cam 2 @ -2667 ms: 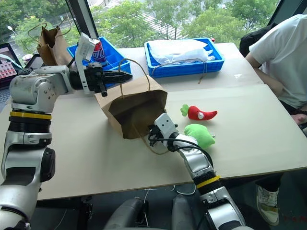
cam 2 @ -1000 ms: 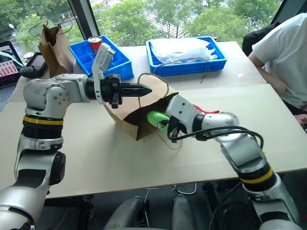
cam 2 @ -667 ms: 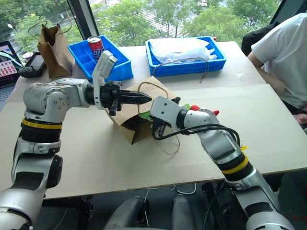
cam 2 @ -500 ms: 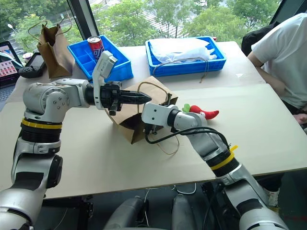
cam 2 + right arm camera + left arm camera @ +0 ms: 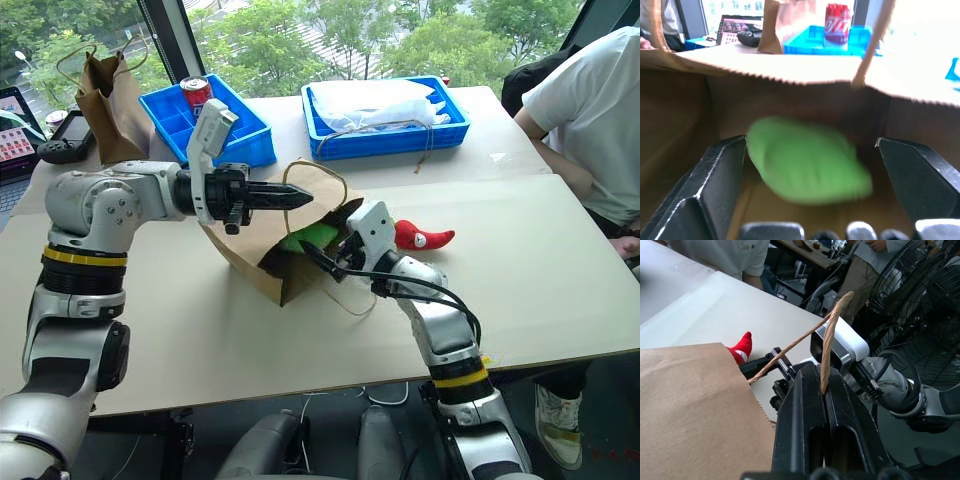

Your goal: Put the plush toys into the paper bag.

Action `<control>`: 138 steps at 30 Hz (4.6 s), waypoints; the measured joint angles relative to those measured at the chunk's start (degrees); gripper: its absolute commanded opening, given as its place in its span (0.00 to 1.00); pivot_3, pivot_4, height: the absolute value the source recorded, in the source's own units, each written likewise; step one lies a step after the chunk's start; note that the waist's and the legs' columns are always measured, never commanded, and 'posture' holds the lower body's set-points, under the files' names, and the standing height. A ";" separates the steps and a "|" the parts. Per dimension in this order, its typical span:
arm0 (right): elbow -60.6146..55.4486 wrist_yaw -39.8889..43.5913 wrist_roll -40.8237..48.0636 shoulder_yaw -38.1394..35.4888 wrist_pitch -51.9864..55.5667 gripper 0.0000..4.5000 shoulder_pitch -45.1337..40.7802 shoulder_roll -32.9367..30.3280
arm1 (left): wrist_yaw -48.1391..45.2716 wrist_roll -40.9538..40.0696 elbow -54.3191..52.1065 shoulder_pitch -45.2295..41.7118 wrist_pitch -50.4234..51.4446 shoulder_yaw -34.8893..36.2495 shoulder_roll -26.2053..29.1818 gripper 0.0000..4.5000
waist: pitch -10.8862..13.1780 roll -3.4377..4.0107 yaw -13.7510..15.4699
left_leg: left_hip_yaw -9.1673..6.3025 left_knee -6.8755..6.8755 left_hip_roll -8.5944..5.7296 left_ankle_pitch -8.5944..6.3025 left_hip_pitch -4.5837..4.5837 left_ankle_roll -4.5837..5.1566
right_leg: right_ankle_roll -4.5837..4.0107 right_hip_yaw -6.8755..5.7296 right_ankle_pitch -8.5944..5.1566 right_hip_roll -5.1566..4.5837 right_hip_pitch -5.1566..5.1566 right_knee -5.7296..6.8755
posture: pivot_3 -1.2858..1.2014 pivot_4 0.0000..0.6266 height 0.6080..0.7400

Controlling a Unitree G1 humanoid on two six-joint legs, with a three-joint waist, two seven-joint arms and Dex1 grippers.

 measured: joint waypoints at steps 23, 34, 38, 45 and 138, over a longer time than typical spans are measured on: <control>37.07 3.73 -16.25 -0.96 -11.71 1.00 -12.14 -19.35 | 0.02 2.23 0.28 -0.03 -2.97 -1.25 -1.60 0.00 | 0.01 -0.01 -0.74 | 0.28 0.01 0.01 0.00 0.05 0.04 | -0.04 0.14 0.02 -0.07 0.06 -0.08 | 0.52 0.24 1.00; 51.28 6.26 -18.88 -0.21 -22.09 0.29 -17.99 -16.52 | 2.46 2.07 -3.00 2.01 -1.86 -0.14 -0.83 0.00 | 0.00 -0.01 -0.40 | 0.25 0.07 -0.01 0.01 0.06 0.01 | -0.04 0.12 0.03 -0.07 0.11 -0.08 | 0.52 0.24 1.00; 43.21 8.26 -18.90 -0.78 -19.61 0.01 -13.90 -18.93 | 3.00 2.09 -2.89 1.96 -1.86 0.34 -0.66 0.00 | 0.00 -0.01 -0.14 | 0.23 0.06 -0.01 0.02 0.02 -0.02 | -0.03 0.10 0.03 -0.07 0.05 -0.07 | 0.52 0.24 1.00; 9.33 15.54 -14.56 -4.71 -7.97 0.01 1.68 -28.56 | 6.48 -0.08 -4.08 2.70 0.44 2.20 -3.31 0.00 | 0.00 0.01 0.13 | 0.21 0.07 -0.01 -0.04 -0.06 0.03 | 0.00 0.05 0.01 -0.11 0.04 -0.12 | 0.52 0.24 1.00; -14.75 15.76 21.57 -7.17 31.51 0.01 -29.45 -18.21 | 3.96 8.07 16.22 -8.33 -23.05 2.20 -9.53 0.00 | 0.00 -0.06 0.10 | 0.09 0.10 -0.06 -0.15 -0.18 0.22 | -0.06 -0.10 0.08 -0.16 -0.08 -0.18 | 0.52 0.24 1.00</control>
